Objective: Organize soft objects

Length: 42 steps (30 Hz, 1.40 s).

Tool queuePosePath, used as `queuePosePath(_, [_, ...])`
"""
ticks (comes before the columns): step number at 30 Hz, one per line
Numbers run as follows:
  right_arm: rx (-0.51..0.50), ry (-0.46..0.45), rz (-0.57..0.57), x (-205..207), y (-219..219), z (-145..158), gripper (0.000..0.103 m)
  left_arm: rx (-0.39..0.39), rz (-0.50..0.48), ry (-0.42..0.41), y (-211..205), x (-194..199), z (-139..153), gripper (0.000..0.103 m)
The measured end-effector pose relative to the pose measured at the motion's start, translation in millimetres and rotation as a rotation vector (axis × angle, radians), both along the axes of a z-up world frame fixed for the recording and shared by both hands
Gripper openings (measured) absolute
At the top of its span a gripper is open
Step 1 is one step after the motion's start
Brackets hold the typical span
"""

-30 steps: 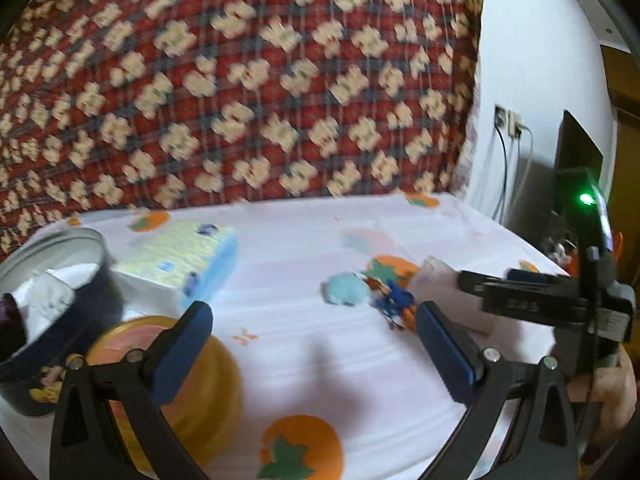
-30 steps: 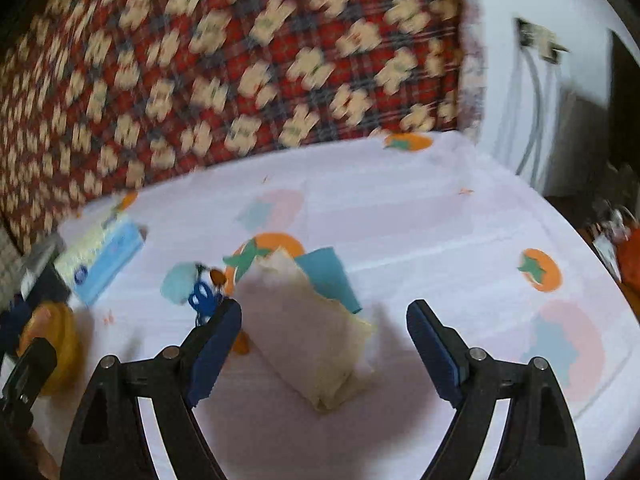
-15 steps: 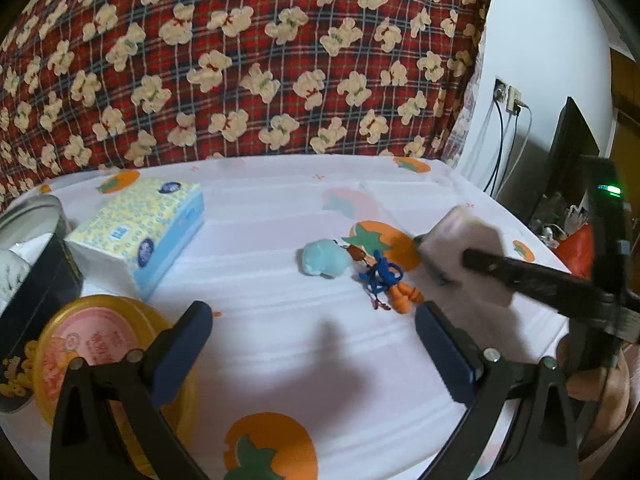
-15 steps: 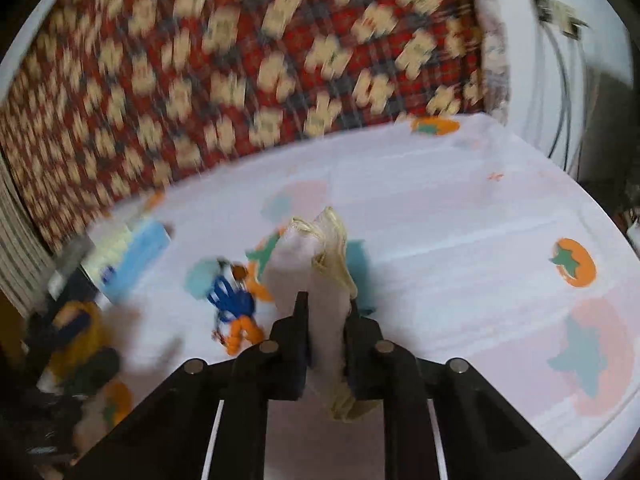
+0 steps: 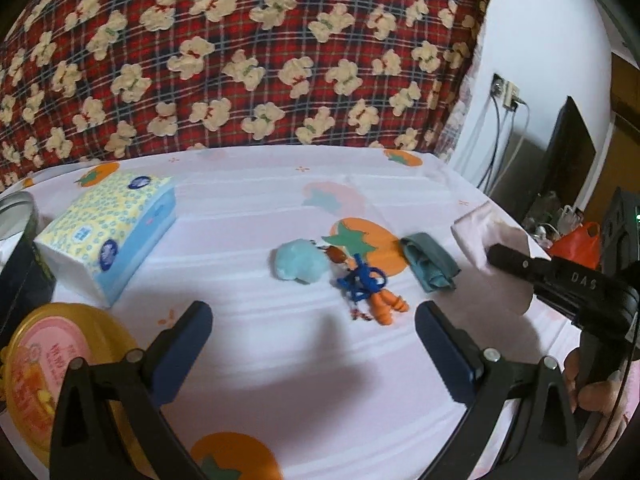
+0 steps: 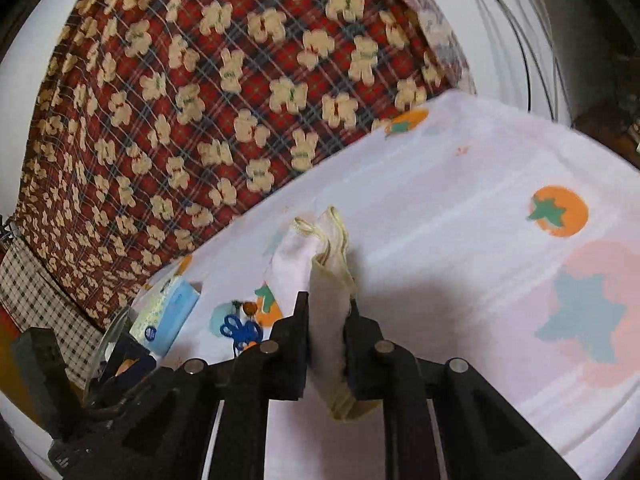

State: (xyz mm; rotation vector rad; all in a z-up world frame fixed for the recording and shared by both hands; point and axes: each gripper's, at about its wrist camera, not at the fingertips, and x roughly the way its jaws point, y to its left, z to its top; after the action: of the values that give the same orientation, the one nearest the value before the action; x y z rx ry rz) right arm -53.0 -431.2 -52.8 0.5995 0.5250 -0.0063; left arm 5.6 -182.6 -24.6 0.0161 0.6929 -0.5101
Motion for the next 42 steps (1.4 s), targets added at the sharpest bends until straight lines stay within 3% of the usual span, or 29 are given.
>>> queuePosePath(4, [-0.096,-0.057,-0.071,-13.5,5.2,13.3,0.016,-0.016,-0.013,-0.008,-13.5,6.2,2.3,0.101])
queuePosePath(5, [-0.110,-0.063,-0.082,-15.2,5.5,15.2,0.016,-0.012,-0.020,-0.004,-19.4,9.3,2.1,0.097])
queuePosePath(9, [-0.143,-0.092,-0.121,-23.3,7.6,20.7,0.016,0.002,-0.053,0.061,-46.1,26.3,-4.3,0.075])
queuePosePath(12, [-0.145,-0.096,-0.135,-26.0,6.0,21.2,0.016,0.036,-0.058,0.168,-67.5,44.6,-18.0,0.054])
queuePosePath(13, [-0.141,-0.098,-0.135,-26.3,5.1,21.2,0.016,0.035,-0.061,0.209,-71.4,50.4,-23.6,0.054])
queuePosePath(14, [-0.139,-0.098,-0.136,-27.1,5.0,20.7,0.016,0.035,-0.052,0.200,-73.0,49.9,-23.2,0.053])
queuePosePath(15, [-0.137,-0.098,-0.139,-27.2,4.8,20.7,0.016,0.041,-0.045,0.187,-75.9,49.3,-21.9,0.046])
queuePosePath(18, [-0.125,-0.087,-0.144,-26.4,2.0,19.2,0.016,0.119,-0.052,0.172,-89.6,45.0,-25.4,0.036])
queuePosePath(21, [-0.115,-0.076,-0.148,-25.5,0.3,17.7,0.016,0.086,-0.067,0.187,-84.9,46.0,-27.3,0.015])
queuePosePath(26, [-0.140,-0.088,-0.166,-29.7,3.5,20.9,0.016,-0.072,-0.106,0.230,-62.8,49.5,-27.0,0.013])
queuePosePath(31, [-0.238,-0.125,-0.199,-37.4,18.1,30.9,0.016,-0.221,-0.175,0.082,-35.3,25.5,-5.6,0.013])
queuePosePath(35, [-0.326,-0.138,-0.216,-39.6,31.8,37.6,0.016,-0.270,-0.182,0.023,-14.2,9.1,4.4,0.013])
queuePosePath(38, [-0.394,-0.150,-0.226,-41.3,45.2,42.3,0.016,-0.256,-0.168,0.003,-6.1,5.4,6.7,0.013])
queuePosePath(42, [-0.373,-0.169,-0.199,-42.6,61.0,43.1,0.016,-0.233,-0.153,-0.030,4.4,-0.5,8.8,0.013])
